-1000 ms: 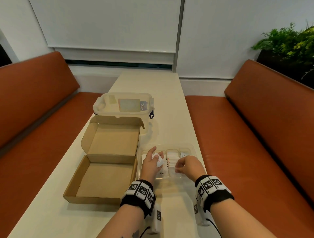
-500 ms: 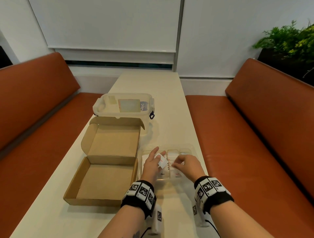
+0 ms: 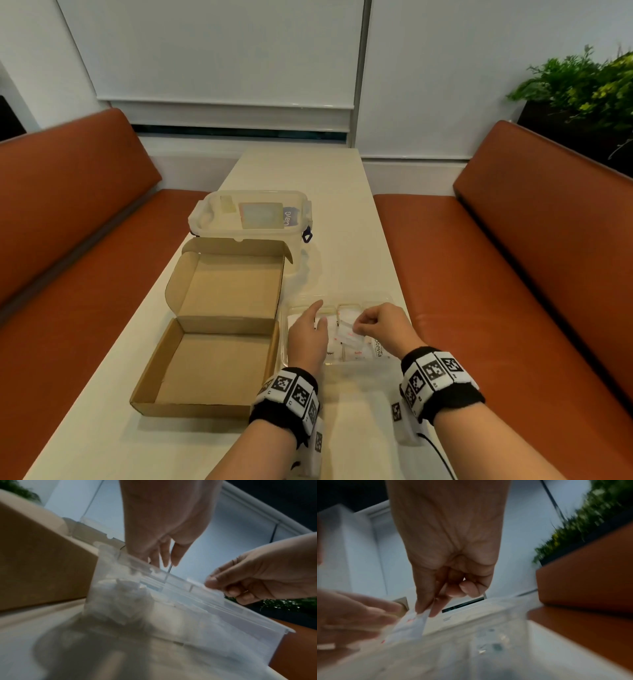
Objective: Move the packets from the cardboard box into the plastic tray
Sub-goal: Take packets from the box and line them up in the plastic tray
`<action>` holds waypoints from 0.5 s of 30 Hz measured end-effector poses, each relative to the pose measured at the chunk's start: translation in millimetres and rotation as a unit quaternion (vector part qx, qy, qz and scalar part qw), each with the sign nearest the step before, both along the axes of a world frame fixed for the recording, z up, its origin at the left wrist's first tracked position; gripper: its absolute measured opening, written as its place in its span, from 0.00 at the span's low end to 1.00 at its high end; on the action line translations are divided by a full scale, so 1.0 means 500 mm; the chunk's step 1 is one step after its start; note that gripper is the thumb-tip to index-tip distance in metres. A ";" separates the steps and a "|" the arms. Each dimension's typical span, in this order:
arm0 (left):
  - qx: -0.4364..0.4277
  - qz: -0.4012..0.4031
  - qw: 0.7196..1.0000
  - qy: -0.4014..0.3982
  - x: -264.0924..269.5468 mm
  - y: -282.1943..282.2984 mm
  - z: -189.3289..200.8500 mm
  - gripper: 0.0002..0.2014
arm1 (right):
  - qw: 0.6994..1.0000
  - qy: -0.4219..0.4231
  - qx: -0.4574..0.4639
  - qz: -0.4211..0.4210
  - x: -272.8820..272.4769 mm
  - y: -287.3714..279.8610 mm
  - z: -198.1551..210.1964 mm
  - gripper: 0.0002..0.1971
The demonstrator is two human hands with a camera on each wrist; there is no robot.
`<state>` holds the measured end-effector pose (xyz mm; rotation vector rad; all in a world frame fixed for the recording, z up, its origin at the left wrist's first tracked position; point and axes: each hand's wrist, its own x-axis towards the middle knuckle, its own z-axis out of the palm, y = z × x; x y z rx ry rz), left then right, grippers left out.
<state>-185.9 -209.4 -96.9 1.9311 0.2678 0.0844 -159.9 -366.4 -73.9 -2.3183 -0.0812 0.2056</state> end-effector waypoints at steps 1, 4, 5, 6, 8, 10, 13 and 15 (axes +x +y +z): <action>0.040 0.017 0.999 -0.013 0.000 0.004 0.000 0.20 | 0.999 -0.002 -0.036 0.012 0.001 -0.008 0.001 0.02; 0.112 0.044 0.993 -0.016 0.002 0.014 0.004 0.28 | 0.993 0.007 -0.107 0.051 -0.002 -0.019 0.000 0.03; 0.126 0.047 0.991 -0.007 0.001 0.016 0.006 0.32 | 0.991 0.010 -0.119 0.061 -0.004 -0.018 -0.003 0.03; 0.130 0.049 0.990 0.001 -0.001 0.016 0.008 0.34 | 0.989 0.011 -0.130 0.070 -0.005 -0.015 -0.006 0.04; 0.122 0.051 0.991 0.014 -0.006 0.017 0.009 0.36 | 0.985 0.012 -0.149 0.083 -0.006 -0.008 -0.013 0.04; 0.112 0.059 0.992 0.027 -0.011 0.020 0.010 0.36 | 0.982 0.017 -0.166 0.089 -0.005 -0.005 -0.018 0.05; 0.091 0.074 0.993 0.031 -0.016 0.026 0.013 0.37 | 0.980 0.023 -0.179 0.088 -0.003 -0.008 -0.020 0.05; 0.084 0.080 0.993 0.032 -0.018 0.030 0.013 0.37 | 0.978 0.026 -0.184 0.093 -0.003 -0.006 -0.019 0.05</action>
